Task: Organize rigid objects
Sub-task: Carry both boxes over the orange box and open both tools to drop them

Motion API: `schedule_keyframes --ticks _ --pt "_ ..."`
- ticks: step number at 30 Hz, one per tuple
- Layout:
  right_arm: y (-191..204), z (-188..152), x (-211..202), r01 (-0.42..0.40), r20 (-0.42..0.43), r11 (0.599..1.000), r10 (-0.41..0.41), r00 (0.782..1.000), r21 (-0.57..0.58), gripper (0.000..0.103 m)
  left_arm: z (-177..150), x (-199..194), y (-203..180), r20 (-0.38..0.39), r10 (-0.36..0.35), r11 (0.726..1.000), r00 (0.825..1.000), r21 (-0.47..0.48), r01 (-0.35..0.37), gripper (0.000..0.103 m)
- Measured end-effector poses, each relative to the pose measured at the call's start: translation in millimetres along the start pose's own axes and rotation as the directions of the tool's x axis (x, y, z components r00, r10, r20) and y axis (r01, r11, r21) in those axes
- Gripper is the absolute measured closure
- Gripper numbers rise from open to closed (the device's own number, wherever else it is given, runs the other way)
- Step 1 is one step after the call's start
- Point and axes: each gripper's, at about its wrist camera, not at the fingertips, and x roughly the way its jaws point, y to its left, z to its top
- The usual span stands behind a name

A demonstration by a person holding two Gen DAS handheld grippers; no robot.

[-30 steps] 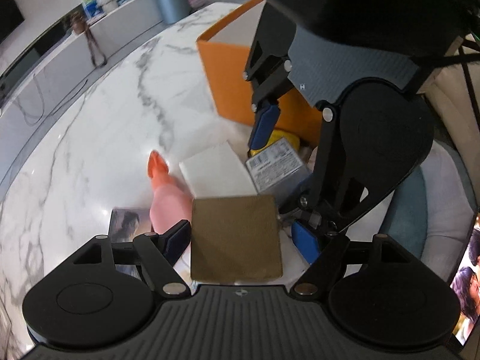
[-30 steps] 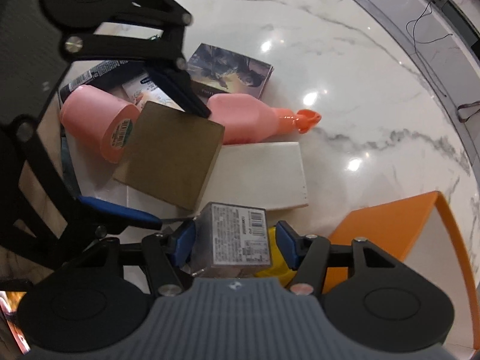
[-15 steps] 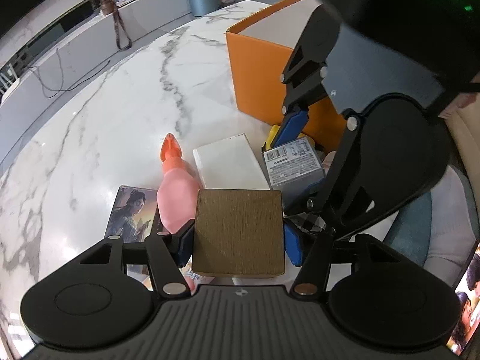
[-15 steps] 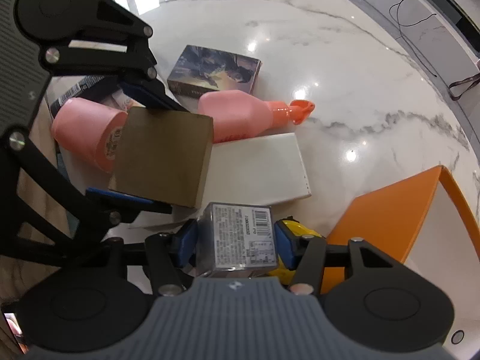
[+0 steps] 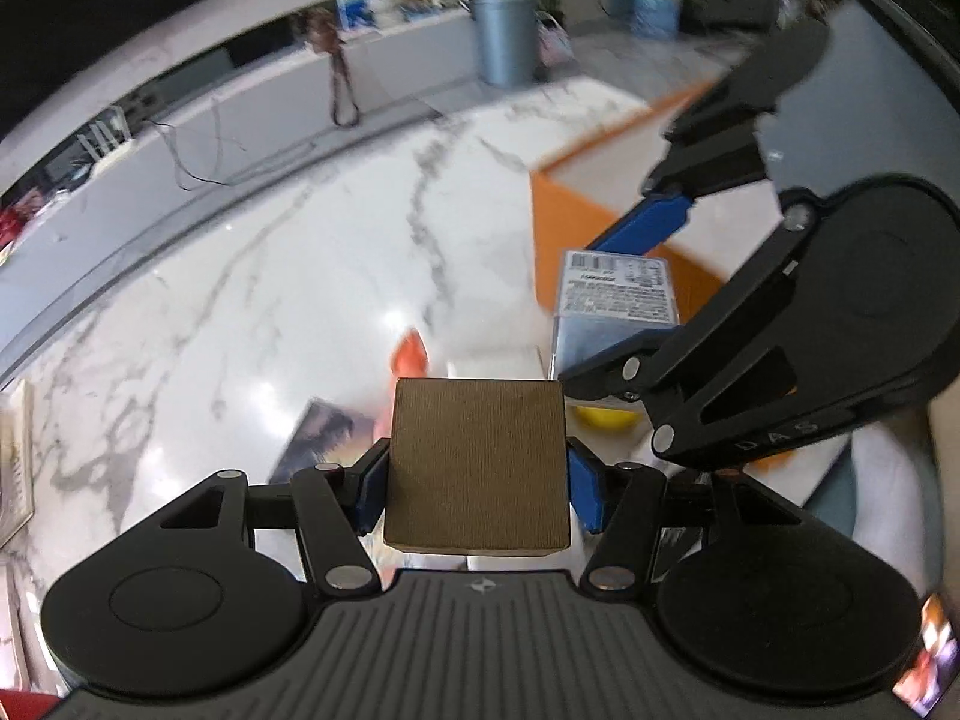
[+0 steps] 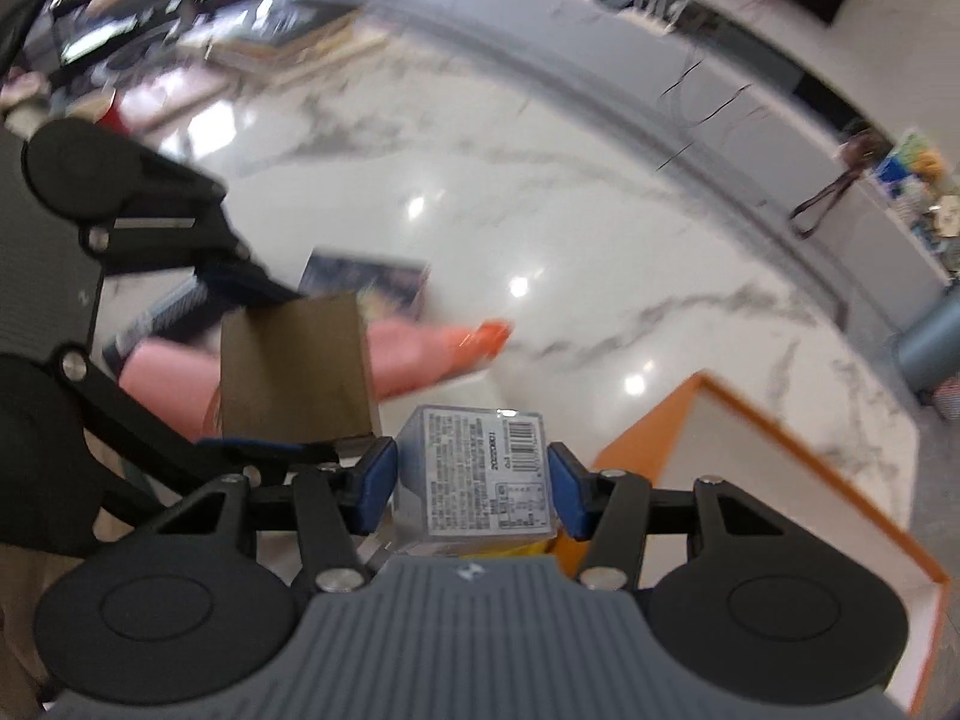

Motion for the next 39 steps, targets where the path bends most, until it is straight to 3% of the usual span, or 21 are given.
schedule_keyframes --ticks 4,9,15,26,30,39 --pt "-15.9 2.6 -28.0 0.083 0.056 0.996 -0.085 0.995 0.045 0.049 24.2 -14.7 -2.7 0.049 -0.005 0.997 0.999 -0.079 0.009 0.036" --pt "-48.6 -7.6 -50.8 0.167 0.062 0.98 -0.174 0.983 0.112 0.049 56.8 -16.0 -14.8 0.084 -0.032 0.99 0.996 -0.136 0.043 0.036" --pt "-89.7 -33.5 -54.4 0.245 0.007 0.953 -0.25 0.968 0.178 0.049 79.9 -4.3 -37.7 0.098 -0.08 0.983 0.992 -0.155 0.095 0.036" --pt "-143.1 -80.4 -19.7 0.307 -0.124 0.921 -0.285 0.951 0.241 0.049 109.7 46.0 -66.2 0.074 -0.169 0.958 0.983 -0.222 0.181 0.036" --pt "-149.9 -91.0 1.4 0.298 -0.165 0.922 -0.263 0.951 0.249 0.049 111.7 62.7 -78.8 0.057 -0.165 0.969 0.985 -0.179 0.173 0.036" --pt "-148.7 -94.3 40.7 0.253 -0.198 0.94 -0.21 0.957 0.227 0.049 112.0 92.2 -89.2 0.016 -0.117 0.993 0.993 0.026 0.117 0.036"
